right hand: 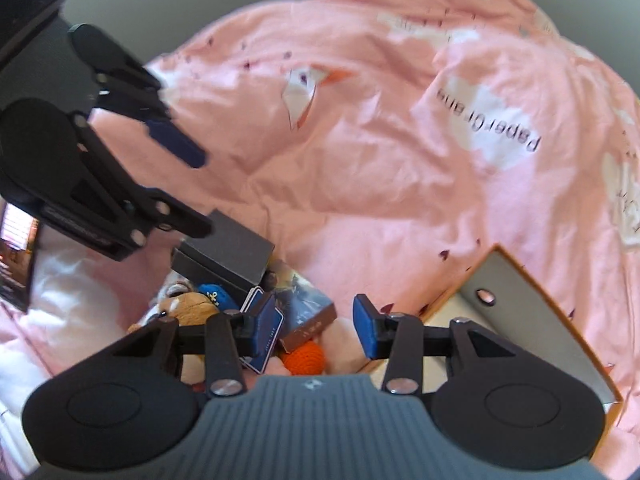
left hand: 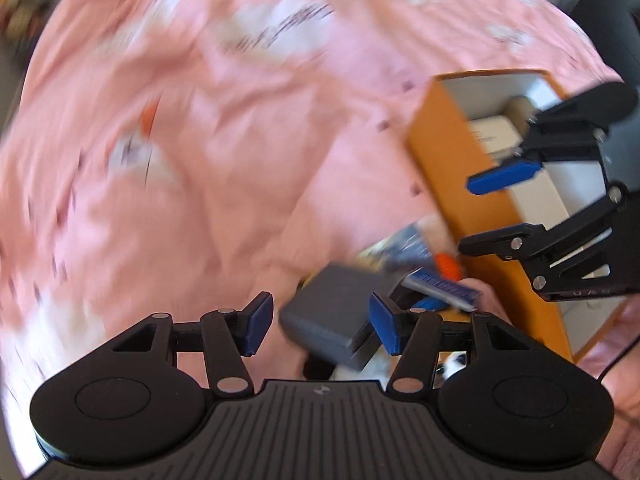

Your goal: Organize objects

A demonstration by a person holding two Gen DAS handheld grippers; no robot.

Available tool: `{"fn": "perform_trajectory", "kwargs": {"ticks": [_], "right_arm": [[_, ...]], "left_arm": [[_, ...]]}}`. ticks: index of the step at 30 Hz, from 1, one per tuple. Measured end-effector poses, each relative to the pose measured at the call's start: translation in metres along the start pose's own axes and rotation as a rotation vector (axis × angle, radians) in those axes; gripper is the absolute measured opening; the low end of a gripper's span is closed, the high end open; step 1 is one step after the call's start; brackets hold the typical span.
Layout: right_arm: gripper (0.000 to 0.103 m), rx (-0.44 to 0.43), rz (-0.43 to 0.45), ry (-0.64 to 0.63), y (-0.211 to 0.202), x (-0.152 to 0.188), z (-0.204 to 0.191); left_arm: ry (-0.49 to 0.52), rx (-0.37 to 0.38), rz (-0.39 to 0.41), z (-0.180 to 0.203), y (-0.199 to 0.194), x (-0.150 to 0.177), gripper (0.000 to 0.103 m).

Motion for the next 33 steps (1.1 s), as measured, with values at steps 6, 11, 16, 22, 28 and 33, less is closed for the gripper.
{"fn": "perform_trajectory", "kwargs": {"ticks": [6,11,16,22,28,33], "right_arm": [[0.043,0.021,-0.089,0.022,0.047,0.009,0.01],[0.044,0.042,-0.165,0.049,0.065,0.019,0.018],[0.049,0.031,-0.215,0.095,0.077,0.025,0.023],[0.062,0.045,-0.266,0.111,0.089,0.033,0.02],[0.066,0.01,-0.289,0.203,0.095,0.036,0.022],[0.073,-0.009,-0.311,0.289,0.102,0.043,0.02]], "left_arm": [[-0.301,0.039,-0.061,-0.029,0.02,0.025,0.071],[-0.595,0.111,-0.109,-0.034,0.033,0.041,0.077],[-0.78,0.179,-0.128,-0.029,0.052,0.049,0.081],[-0.844,0.154,-0.093,-0.032,0.064,0.05,0.071],[-0.76,0.09,-0.02,-0.041,0.05,0.037,0.052],[-0.629,0.039,0.039,-0.047,0.032,0.023,0.042]]}}
Point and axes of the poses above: each gripper's, at about its wrist camera, not at the fingertips, and y roughly the way its jaws point, z to its right, x to its underside, the point moved 10 cm from there along y, roughly the way its jaws point, and after that the axes turned 15 degrees about z, right-handed, at the moved point
